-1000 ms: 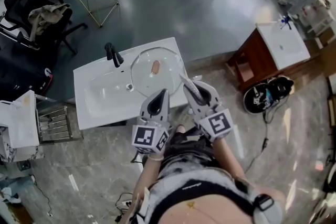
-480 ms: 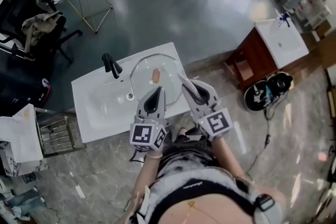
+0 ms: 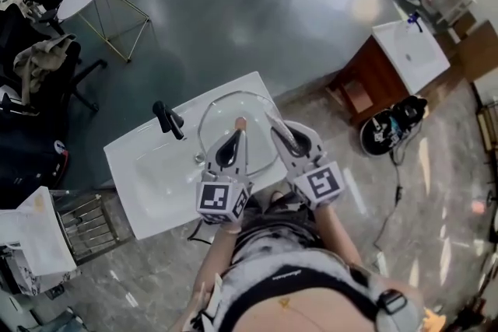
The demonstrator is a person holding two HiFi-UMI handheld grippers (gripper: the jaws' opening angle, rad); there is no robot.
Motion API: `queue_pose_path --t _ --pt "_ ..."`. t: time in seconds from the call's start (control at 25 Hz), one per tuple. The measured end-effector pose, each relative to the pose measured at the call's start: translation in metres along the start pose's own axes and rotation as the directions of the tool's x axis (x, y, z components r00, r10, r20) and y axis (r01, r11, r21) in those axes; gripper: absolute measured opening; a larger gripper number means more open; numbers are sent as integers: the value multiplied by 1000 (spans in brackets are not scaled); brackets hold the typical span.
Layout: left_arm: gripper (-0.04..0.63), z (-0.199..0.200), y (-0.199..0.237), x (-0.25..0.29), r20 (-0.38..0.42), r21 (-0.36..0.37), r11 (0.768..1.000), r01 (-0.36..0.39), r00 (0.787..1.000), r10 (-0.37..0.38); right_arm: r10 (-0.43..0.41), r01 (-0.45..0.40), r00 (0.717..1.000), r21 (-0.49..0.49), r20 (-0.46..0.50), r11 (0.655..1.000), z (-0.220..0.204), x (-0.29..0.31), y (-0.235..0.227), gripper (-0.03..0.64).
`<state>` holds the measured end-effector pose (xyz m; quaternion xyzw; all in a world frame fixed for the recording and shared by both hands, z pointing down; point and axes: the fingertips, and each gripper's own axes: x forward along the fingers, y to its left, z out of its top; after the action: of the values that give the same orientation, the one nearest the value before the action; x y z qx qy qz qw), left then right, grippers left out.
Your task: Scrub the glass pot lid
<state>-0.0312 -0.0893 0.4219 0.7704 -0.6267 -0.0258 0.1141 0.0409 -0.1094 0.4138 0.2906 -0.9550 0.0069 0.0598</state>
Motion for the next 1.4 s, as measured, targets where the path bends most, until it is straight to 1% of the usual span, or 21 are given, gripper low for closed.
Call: queue_pose_path --t 0.2,0.44,0.52,0.56,0.72,0.8,1.0,1.16,1.24,1.4 --pt "9 -6 25 7 -22 -14 999 37 999 -38 -54 54 998 9 -30 998 -7 23 3 79" --pt "22 -22 41 12 -61 -36 997 67 996 -69 -85 86 995 14 -59 996 -20 39 0 79" --pt "63 -30 45 14 -78 -47 997 66 995 -69 -89 91 993 17 -72 996 -22 42 -4 79" --pt "64 -33 46 14 -87 -53 997 62 994 -67 -89 91 993 19 -76 996 -24 43 -5 80" --pt "69 -41 52 15 -101 -61 998 30 994 -36 -68 70 993 17 -100 997 -29 50 -11 80" --pt "97 -45 55 19 -109 -61 998 11 994 -18 -45 47 993 8 -111 999 -31 56 -14 80" --pt "114 -64 59 29 -150 -55 997 -47 988 38 12 -9 991 18 -135 1000 -38 67 -23 79" --pt "115 -83 60 39 -196 -68 993 -99 977 84 43 -41 986 15 -162 999 -49 73 -35 80" --pt "141 -95 60 45 -220 -74 990 -118 970 99 52 -51 983 10 -175 999 -56 74 -41 80" --pt "148 -118 61 56 -270 -70 986 -150 955 126 68 -68 976 8 -207 998 -72 75 -52 79"
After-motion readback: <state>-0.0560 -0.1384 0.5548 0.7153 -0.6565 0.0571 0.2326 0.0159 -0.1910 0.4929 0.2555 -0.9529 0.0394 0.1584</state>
